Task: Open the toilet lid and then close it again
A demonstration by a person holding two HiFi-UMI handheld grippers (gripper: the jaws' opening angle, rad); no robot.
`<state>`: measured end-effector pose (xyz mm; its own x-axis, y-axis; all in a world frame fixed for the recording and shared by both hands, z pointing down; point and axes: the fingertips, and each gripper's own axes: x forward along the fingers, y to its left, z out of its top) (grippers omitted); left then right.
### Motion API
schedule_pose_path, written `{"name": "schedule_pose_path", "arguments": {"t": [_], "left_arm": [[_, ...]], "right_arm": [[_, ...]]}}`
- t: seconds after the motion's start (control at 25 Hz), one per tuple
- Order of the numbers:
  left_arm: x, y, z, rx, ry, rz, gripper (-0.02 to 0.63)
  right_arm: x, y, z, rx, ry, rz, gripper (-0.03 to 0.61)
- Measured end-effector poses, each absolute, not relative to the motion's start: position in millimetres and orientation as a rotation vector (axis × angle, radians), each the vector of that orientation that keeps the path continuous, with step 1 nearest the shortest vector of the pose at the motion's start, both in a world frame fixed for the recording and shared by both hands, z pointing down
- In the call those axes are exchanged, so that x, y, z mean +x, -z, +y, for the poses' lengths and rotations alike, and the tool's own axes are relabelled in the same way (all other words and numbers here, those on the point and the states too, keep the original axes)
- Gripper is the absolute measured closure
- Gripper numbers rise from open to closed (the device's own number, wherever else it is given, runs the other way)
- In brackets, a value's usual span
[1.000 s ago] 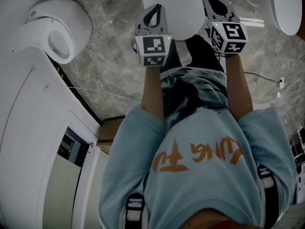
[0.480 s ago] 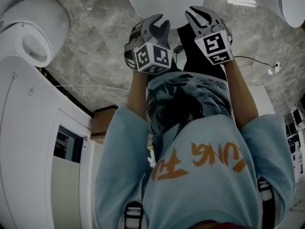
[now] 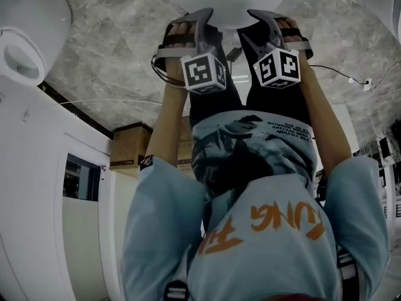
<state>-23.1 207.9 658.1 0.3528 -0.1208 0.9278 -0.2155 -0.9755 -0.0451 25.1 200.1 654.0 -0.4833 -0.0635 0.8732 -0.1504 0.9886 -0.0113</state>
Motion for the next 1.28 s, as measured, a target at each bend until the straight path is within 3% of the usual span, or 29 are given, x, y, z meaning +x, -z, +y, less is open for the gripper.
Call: {"name": "schedule_pose_path", "arguments": {"t": [0.2,0.64,1.28], "left_arm": [[-13.5,-696.9,224.8,2.598,-1.813,-0.187,0.239],[-8.9,-728.1,231.3,2.635,-1.894,-0.230,0.233],[-12.2,-697.7,230.9,2.547,-1.945,-0.280,0.233]], "right_arm": [[20.7,-698.2,217.6,0.074,0.068,-2.022,0.179],[18.2,-729.7,221.7,0.113,0.297,-1.966,0.137],[16.8,-691.3,214.1,0.090,0.272,-1.920,0.132]]}}
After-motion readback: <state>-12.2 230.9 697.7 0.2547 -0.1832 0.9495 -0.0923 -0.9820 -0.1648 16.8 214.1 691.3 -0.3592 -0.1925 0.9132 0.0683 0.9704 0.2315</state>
